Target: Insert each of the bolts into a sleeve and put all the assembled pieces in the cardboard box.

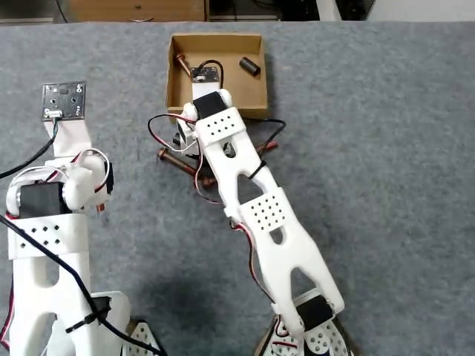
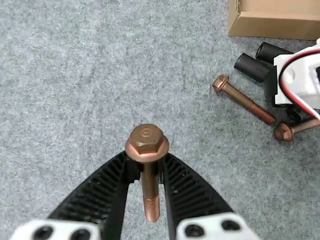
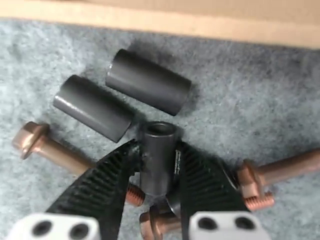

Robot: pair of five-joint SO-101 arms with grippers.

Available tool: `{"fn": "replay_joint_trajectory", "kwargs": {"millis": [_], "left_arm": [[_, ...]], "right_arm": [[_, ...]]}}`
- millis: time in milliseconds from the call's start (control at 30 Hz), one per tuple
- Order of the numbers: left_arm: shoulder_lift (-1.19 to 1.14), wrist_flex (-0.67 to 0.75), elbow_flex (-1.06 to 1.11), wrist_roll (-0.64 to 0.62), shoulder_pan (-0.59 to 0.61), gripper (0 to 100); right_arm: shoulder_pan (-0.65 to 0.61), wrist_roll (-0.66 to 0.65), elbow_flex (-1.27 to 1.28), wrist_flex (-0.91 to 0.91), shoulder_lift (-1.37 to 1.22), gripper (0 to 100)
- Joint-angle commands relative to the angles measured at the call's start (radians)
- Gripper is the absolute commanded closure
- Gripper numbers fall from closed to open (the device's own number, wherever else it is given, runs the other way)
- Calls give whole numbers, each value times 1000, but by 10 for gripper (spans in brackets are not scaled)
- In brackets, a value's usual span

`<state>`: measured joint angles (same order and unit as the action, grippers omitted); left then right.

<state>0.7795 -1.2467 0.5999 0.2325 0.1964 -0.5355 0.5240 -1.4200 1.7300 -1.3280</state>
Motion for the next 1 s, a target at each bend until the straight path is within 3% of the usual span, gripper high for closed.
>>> {"fn": "replay_joint_trajectory", "kwargs": {"millis": [0,300,467,800,867,967], "left_arm": [[33,14,-12,-2,11,981],[33,-29,-17,-2,11,981],[33,-29,-17,-2,11,979],[33,-25,-17,-2,11,979],[33,-25,-17,-2,11,979],[33,-28,-17,-2,11,979]], "right_arm": [[-24,-5,2,15,-18,882],[-24,-5,4,21,-18,878],[-25,-5,5,51,-24,779],[-21,-6,5,49,-24,779],[-18,-6,5,49,-24,796],[-15,-6,5,49,-24,904]]}}
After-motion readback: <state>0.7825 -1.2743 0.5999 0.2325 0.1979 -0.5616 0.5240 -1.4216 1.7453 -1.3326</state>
